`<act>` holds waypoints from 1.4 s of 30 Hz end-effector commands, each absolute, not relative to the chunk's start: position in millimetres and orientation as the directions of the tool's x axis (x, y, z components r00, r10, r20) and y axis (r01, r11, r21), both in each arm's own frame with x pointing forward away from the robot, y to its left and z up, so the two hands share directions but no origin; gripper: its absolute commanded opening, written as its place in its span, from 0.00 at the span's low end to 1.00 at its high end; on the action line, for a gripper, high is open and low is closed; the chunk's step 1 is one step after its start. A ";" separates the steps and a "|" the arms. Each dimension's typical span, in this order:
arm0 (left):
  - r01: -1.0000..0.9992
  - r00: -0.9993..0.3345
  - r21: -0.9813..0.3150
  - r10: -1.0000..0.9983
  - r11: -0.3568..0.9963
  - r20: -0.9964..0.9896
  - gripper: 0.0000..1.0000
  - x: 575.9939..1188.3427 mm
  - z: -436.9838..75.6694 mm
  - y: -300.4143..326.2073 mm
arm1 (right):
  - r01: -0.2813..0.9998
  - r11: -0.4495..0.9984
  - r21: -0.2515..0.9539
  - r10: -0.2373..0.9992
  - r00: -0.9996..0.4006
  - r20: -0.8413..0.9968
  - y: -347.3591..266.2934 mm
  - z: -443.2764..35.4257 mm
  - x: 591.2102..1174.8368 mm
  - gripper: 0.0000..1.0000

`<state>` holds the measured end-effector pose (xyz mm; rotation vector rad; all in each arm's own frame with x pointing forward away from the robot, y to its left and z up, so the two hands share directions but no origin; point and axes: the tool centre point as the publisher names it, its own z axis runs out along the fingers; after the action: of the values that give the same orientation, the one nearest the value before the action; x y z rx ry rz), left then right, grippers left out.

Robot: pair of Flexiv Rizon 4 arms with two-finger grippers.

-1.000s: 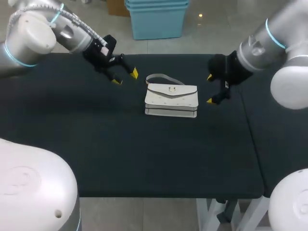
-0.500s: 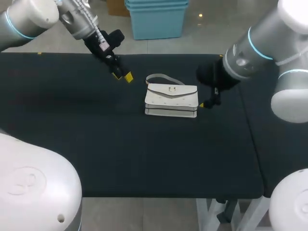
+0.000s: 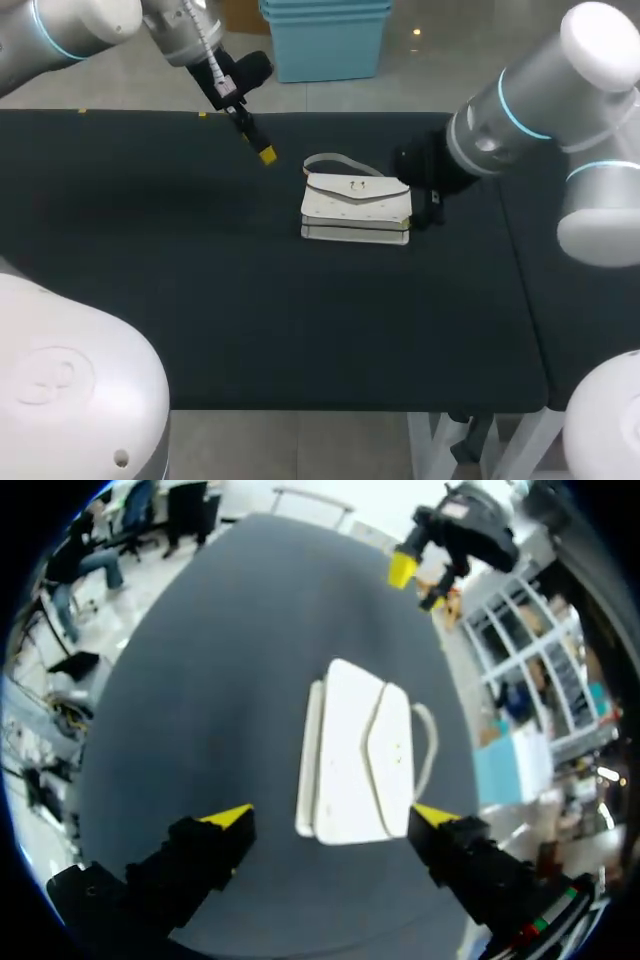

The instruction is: Pick up the bag, open it, inspect its contents, close it, and place it on the opposite side

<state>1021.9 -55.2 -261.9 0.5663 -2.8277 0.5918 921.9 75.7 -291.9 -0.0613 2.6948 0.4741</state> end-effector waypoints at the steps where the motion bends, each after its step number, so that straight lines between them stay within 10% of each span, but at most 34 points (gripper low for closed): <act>1: -0.039 -0.999 -0.429 -0.030 0.902 0.028 1.00 1026.5 -257.9 -63.1 | -0.111 0.945 0.309 0.034 -0.902 -0.430 90.3 -307.5 919.1 1.00; 22: 0.239 -0.971 -0.466 0.214 0.852 -0.107 1.00 1043.7 -270.9 -81.3 | -0.093 0.965 0.244 0.069 -0.812 -0.580 100.9 -353.7 934.2 1.00; 29: 0.301 -0.953 -0.469 0.273 0.830 -0.128 1.00 1045.1 -274.0 -84.8 | -0.086 0.977 0.197 0.057 -0.782 -0.621 99.4 -357.8 945.6 0.48; 42: 0.401 -0.915 -0.479 0.368 0.781 -0.166 1.00 1045.1 -276.7 -88.0 | -0.072 0.986 0.152 0.044 -0.762 -0.646 89.5 -371.2 957.4 0.44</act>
<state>1040.9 -88.8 -271.9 -0.6169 -3.0310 0.8324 956.6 88.0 -365.2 -0.0260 2.4741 0.2172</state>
